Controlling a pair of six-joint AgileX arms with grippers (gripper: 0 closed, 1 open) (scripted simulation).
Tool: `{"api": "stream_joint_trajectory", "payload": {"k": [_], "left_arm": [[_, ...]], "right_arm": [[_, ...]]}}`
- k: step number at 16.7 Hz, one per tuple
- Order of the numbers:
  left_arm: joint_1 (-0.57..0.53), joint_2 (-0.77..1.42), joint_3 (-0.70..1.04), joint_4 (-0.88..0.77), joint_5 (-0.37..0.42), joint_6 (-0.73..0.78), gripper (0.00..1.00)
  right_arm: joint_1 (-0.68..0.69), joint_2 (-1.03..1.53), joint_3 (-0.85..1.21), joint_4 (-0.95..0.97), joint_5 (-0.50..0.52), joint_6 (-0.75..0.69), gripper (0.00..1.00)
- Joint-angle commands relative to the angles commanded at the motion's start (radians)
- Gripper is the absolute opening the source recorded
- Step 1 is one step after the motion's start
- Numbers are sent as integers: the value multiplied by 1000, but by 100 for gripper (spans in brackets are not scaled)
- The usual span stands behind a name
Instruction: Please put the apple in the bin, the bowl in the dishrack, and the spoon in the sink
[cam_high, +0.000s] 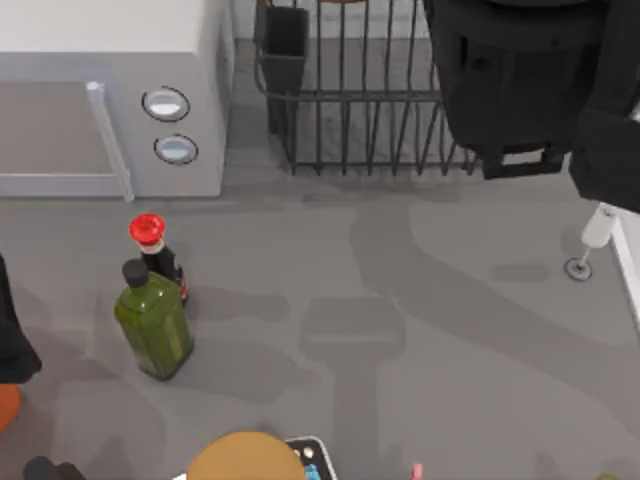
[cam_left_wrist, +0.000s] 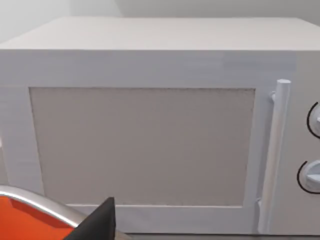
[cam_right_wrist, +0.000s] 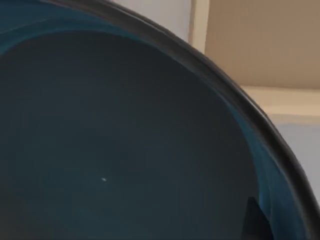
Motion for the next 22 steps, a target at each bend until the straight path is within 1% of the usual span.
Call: {"api": "stream_joint_trajectory", "payload": {"k": [1, 3, 8, 10, 13, 19, 22], "left_arm": [[0, 0, 0, 0, 0, 0, 100], [0, 0, 0, 0, 0, 0, 100], [0, 0, 0, 0, 0, 0, 100], [0, 0, 0, 0, 0, 0, 100], [0, 0, 0, 0, 0, 0, 100], [0, 0, 0, 0, 0, 0, 100], [0, 0, 0, 0, 0, 0, 100]], "right_arm": [[18, -13, 1, 33, 32, -17, 0], [36, -27, 1, 65, 64, -35, 0], [31, -22, 0, 68, 63, -34, 0], [11, 13, -2, 102, 43, -35, 0], [-59, 136, -12, 233, -25, -38, 0], [-265, 449, -66, 646, -228, -46, 0], [-347, 551, -95, 765, -309, -49, 0]]}}
